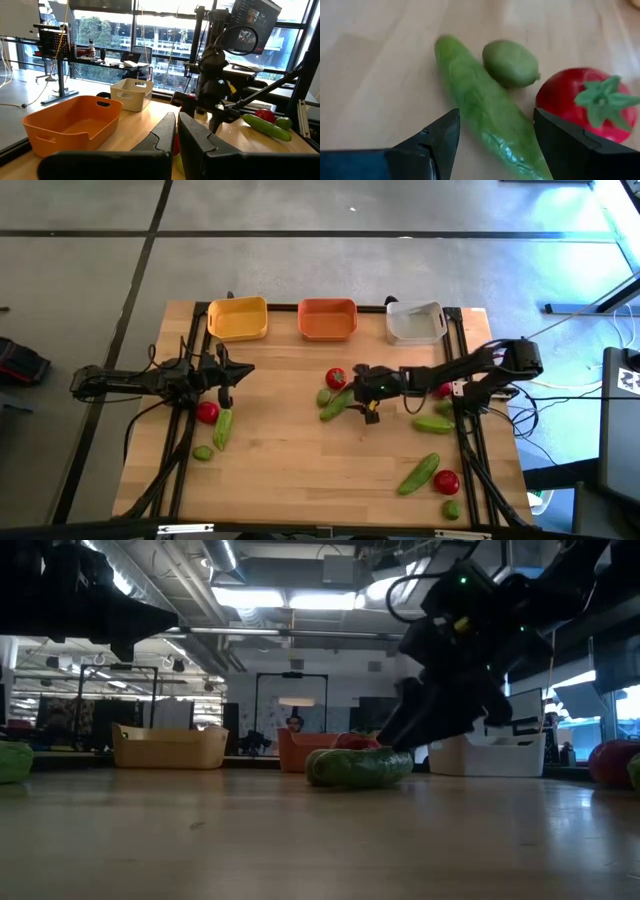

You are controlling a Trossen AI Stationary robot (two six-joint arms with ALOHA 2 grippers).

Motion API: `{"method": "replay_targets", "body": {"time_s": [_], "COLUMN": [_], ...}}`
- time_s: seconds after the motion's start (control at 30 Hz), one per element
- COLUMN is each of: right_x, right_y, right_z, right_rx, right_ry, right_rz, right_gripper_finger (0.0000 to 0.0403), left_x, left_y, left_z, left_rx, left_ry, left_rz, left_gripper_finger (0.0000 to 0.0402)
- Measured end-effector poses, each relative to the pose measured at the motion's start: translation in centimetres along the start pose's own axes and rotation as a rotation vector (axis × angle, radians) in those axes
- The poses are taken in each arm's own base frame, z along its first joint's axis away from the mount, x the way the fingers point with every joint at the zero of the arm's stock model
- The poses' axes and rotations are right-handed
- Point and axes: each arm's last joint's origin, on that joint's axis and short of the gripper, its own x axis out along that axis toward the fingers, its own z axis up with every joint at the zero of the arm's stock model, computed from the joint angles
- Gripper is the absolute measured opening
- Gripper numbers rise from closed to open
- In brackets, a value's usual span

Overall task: Sort produce into baskets
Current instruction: Put the cucumber into the orange bin

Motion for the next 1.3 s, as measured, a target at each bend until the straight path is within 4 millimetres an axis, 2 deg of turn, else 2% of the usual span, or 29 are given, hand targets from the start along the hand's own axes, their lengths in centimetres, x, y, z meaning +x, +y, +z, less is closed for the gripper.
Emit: {"method": "replay_targets", "body": {"time_s": [0.43,0.63,1.0,1.13,1.3], "right_x": [0.6,0.5,0.5,0.5,0.5], "right_y": [-0.3,-1.1,-0.7,-0.7,-0.8], "right_z": [-0.7,-1.2,-1.9,-1.8,-1.8], "right_rx": [-0.155,-0.059,0.124,0.134,0.134], "right_ry": [0.054,0.084,0.142,0.128,0.134], "right_rz": [-0.051,-0.078,-0.013,-0.023,-0.037], "right_gripper_finger": [0.0246,0.0246,0.0245,0.0226,0.0174], "left_x": [0.0,0.0,0.0,0.0,0.0], "left_y": [0.0,0.0,0.0,0.0,0.0], "left_z": [0.0,0.0,0.0,0.0,0.0], "left_rx": [0.0,0.0,0.0,0.0,0.0], "left_ry": [0.0,0.0,0.0,0.0,0.0], "left_rz": [0.0,0.0,0.0,0.0,0.0], "left_gripper_finger": [0.0017,0.0017,0.0017,0.0017,0.0017]}}
